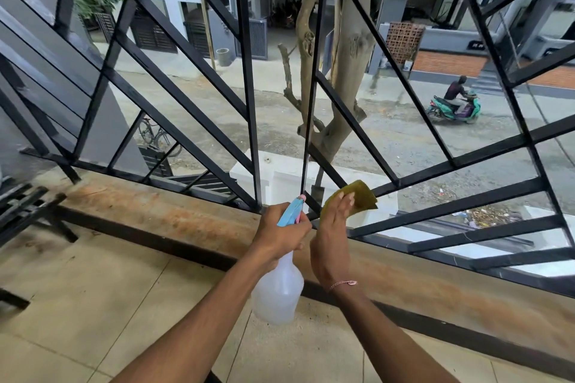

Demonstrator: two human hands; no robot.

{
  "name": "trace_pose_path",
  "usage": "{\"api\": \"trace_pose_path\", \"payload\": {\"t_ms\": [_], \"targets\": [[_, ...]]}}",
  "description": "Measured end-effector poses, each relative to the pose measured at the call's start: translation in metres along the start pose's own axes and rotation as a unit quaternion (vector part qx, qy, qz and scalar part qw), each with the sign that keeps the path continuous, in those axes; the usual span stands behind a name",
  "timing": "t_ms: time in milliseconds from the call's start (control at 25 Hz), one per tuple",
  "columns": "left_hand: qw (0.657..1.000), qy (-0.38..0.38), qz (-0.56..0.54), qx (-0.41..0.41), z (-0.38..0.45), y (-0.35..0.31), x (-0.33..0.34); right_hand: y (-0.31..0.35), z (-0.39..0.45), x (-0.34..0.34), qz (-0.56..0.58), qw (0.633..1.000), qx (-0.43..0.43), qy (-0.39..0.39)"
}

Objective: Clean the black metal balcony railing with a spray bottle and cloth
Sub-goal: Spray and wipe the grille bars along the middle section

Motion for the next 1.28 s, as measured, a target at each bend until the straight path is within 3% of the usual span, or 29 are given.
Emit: {"api": "trace_pose_path", "payload": {"t_ms": [80,280,480,560,680,760,960,1120,1280], "targets": [[1.000,-0.004,0.002,-0.006,0.000,0.006,0.000,-0.008,0.000,0.015,-0.036,0.999,-0.027,-0.021],[1.000,0.001,0.003,0.007,0.002,0.010,0.002,-0.030,0.007,0.029,-0.174,0.978,-0.111,0.032],[1.000,-0.003,0.013,0.007,0.004,0.015,-0.001,-0.026,0.016,0.047,-0.216,0.969,-0.097,0.066],[1.000,0.004,0.027,0.015,0.004,0.019,0.004,-0.029,0.012,0.046,-0.236,0.959,-0.152,0.050],[0.998,0.025,0.053,0.013,0.002,0.031,0.020,-0.060,-0.009,0.032,-0.321,0.889,-0.314,0.085],[0.997,0.040,0.067,0.000,0.001,0.044,0.033,-0.090,-0.012,0.014,-0.355,0.853,-0.354,0.144],[0.996,0.073,0.033,-0.033,0.002,0.065,0.057,-0.131,0.008,-0.020,-0.409,0.874,-0.239,0.105],[0.996,0.077,0.032,-0.041,0.005,0.073,0.066,-0.122,0.007,-0.024,-0.412,0.904,-0.071,0.087],[0.997,0.063,0.029,-0.030,0.009,0.077,0.056,-0.101,0.002,0.019,-0.370,0.922,-0.047,0.109]]}}
Point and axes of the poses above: each hand's wrist, its own z-axis towards the middle knuckle, its own x-axis out of the palm, y = z × x, the point moved 7 cm from there along z, towards the middle knuckle, and after that the axes turned 8 degrees about z, right-handed, at the moved point
